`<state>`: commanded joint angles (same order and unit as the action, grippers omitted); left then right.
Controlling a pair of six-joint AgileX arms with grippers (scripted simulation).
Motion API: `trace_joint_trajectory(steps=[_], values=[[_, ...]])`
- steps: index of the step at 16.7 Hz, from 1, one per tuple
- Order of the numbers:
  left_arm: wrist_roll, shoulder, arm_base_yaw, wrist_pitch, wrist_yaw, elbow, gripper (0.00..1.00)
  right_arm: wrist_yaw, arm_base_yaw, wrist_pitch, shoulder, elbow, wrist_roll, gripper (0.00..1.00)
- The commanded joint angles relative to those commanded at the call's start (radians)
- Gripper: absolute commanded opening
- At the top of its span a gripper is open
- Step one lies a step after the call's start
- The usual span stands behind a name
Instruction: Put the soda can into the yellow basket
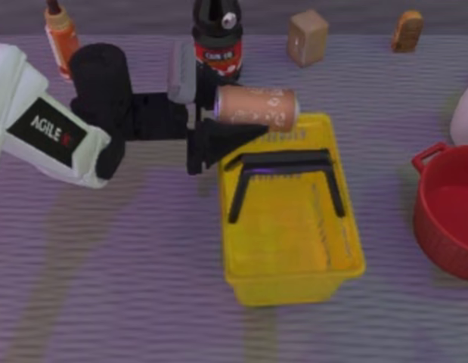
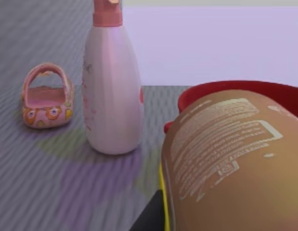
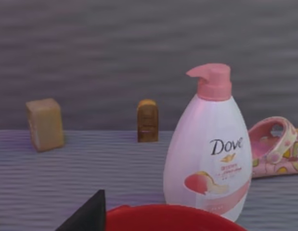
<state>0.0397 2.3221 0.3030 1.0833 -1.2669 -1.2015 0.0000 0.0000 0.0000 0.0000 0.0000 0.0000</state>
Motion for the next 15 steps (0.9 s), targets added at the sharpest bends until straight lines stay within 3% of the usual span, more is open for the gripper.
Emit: trace_joint_trajectory(steps=[8,15], values=[[0.0,0.0,0.0,0.0,0.0,0.0,0.98,0.0,0.0,0.0,0.0,0.0,0.0,1.0],[0.0,0.0,0.0,0.0,0.0,0.0,1.0,0.0,0.0,0.0,0.0,0.0,0.0,1.0]])
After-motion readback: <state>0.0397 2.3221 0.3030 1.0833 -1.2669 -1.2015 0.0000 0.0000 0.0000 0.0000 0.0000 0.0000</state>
